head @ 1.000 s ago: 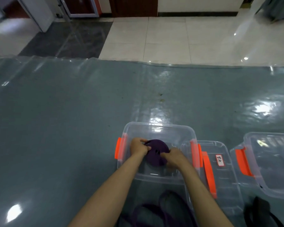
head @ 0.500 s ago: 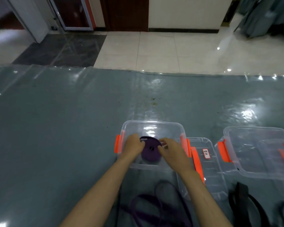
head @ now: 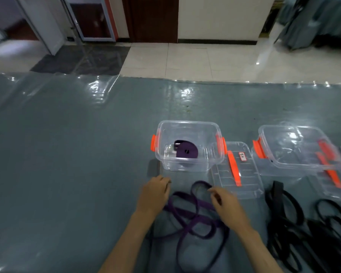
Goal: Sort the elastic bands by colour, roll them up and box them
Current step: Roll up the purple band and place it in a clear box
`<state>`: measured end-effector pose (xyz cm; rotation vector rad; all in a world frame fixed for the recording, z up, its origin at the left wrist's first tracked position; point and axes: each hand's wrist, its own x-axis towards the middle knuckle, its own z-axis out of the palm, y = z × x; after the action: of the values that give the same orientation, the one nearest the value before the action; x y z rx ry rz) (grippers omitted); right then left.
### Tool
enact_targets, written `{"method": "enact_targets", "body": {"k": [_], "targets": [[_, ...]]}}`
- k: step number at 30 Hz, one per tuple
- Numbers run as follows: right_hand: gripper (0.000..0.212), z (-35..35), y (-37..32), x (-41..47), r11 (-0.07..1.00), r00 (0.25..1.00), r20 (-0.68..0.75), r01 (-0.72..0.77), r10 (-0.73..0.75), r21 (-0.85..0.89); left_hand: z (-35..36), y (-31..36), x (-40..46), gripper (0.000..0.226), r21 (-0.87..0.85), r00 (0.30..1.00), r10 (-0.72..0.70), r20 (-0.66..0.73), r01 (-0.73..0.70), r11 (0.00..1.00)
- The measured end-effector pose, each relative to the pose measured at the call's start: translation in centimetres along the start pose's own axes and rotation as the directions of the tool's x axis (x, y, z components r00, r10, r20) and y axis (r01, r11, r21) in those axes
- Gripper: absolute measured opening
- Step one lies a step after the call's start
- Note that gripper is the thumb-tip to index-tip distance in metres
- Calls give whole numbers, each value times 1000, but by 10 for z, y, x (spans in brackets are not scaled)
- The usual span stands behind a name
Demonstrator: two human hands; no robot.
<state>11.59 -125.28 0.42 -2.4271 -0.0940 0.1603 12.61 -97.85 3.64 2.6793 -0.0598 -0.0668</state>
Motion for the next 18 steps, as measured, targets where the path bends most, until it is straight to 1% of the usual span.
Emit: {"method": "enact_targets", "body": {"k": [3, 5, 6, 7, 9, 10, 11, 12, 14, 16, 18], "targets": [[23, 17, 12, -21, 997, 987, 154, -35, 45, -69, 32, -7, -25, 26, -68, 986, -98, 136, 108, 992], [27, 25, 15, -33, 992, 969, 240, -30, 59, -122, 53, -6, -34, 33, -118, 961, -159, 228, 189, 975], [31, 29, 16, -38, 990, 961, 270, -21, 59, -141, 63, -4, -38, 37, -162, 941, -205, 267, 254, 954], [34, 32, 16, -44, 987, 953, 297, -10, 58, -159, 72, -2, -40, 40, -238, 915, -271, 300, 347, 907], [39, 35, 16, -55, 984, 941, 332, -1, 61, -178, 86, 2, -44, 48, -416, 844, -411, 346, 530, 739], [40, 36, 15, -59, 984, 940, 334, -4, 64, -176, 92, 4, -47, 51, -485, 816, -458, 352, 578, 656], [41, 38, 15, -63, 985, 942, 328, -10, 67, -172, 98, 4, -50, 50, -533, 797, -494, 346, 601, 596], [41, 39, 15, -67, 984, 946, 316, -21, 76, -175, 102, 4, -53, 47, -566, 787, -522, 328, 607, 558], [41, 39, 15, -72, 975, 955, 277, -48, 109, -217, 104, 5, -58, 38, -618, 782, -557, 279, 590, 520], [36, 38, 15, -74, 966, 965, 225, -77, 135, -248, 101, 7, -59, 33, -682, 807, -540, 241, 537, 498], [32, 36, 17, -76, 971, 971, 180, -117, 156, -210, 93, 7, -58, 32, -724, 840, -504, 202, 474, 501]]}}
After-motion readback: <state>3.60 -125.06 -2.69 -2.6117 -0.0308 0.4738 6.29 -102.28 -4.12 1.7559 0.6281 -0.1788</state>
